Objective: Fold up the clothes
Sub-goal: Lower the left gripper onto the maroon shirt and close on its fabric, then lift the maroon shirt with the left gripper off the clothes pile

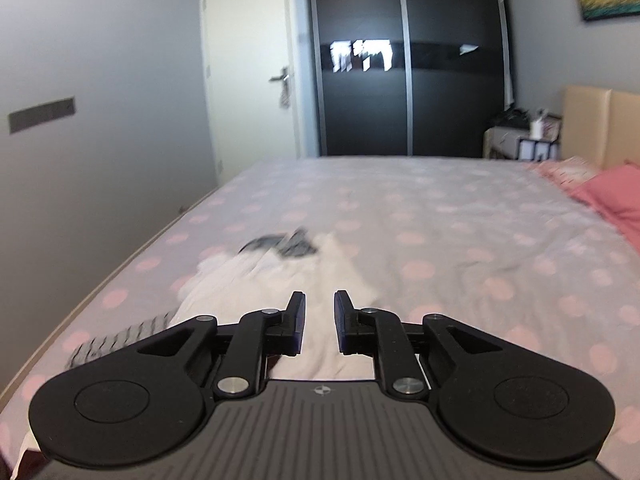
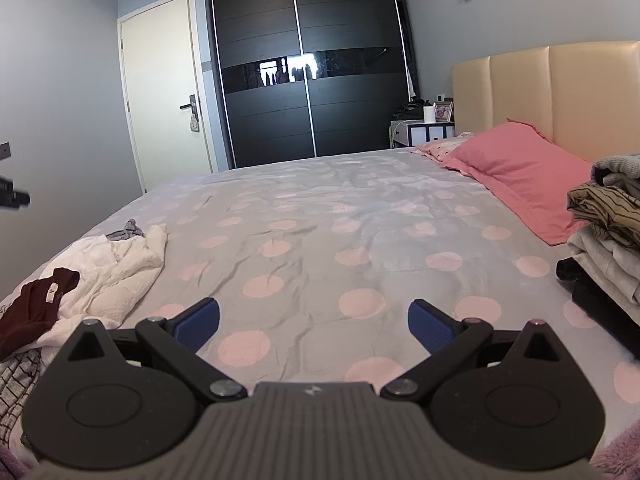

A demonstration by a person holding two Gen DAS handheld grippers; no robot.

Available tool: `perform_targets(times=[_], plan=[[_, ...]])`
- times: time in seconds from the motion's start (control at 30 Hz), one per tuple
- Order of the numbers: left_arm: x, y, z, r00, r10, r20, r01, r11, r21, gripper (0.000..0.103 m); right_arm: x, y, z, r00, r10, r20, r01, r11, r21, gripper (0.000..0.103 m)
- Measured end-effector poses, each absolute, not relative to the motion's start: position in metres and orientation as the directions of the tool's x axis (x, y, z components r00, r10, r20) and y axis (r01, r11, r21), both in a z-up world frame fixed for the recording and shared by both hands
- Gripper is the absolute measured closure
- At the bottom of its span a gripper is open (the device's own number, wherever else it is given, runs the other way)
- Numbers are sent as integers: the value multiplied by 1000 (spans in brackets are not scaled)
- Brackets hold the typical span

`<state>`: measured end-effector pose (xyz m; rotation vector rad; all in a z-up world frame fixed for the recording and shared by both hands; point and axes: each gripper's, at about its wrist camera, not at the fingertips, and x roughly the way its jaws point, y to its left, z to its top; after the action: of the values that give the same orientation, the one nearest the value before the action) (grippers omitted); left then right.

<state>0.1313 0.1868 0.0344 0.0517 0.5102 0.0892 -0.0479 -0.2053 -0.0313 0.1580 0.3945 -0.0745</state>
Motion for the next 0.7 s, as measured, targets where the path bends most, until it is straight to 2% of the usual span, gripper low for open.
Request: perform_targets(times=[0.23, 0.33, 0.4, 0.47, 0.6, 0.7], plan=[[135, 236, -37, 738, 193, -647, -210, 976, 51, 89, -38, -203, -40, 905, -25, -424, 96, 985, 146, 1], [126, 239, -58, 716, 229, -659, -218, 971, 101, 88, -32, -202, -45, 894, -11, -448, 91, 983, 158, 1], [121, 231, -70, 714, 240, -658, -191, 970, 147, 78, -27, -200, -48, 887, -3, -461, 85, 984, 158, 1], [116, 221, -79, 723, 249, -645, -168, 968, 186, 46, -22, -197, -51, 883, 1, -470, 81, 985, 154, 1], [125, 206, -95, 714, 269, -646, -131, 958, 254, 44, -15, -194, -55, 872, 6, -490, 81, 985, 155, 1], [134, 207, -104, 691, 277, -668, -147, 958, 246, 45, -11, -193, -59, 865, 6, -502, 82, 985, 153, 1]])
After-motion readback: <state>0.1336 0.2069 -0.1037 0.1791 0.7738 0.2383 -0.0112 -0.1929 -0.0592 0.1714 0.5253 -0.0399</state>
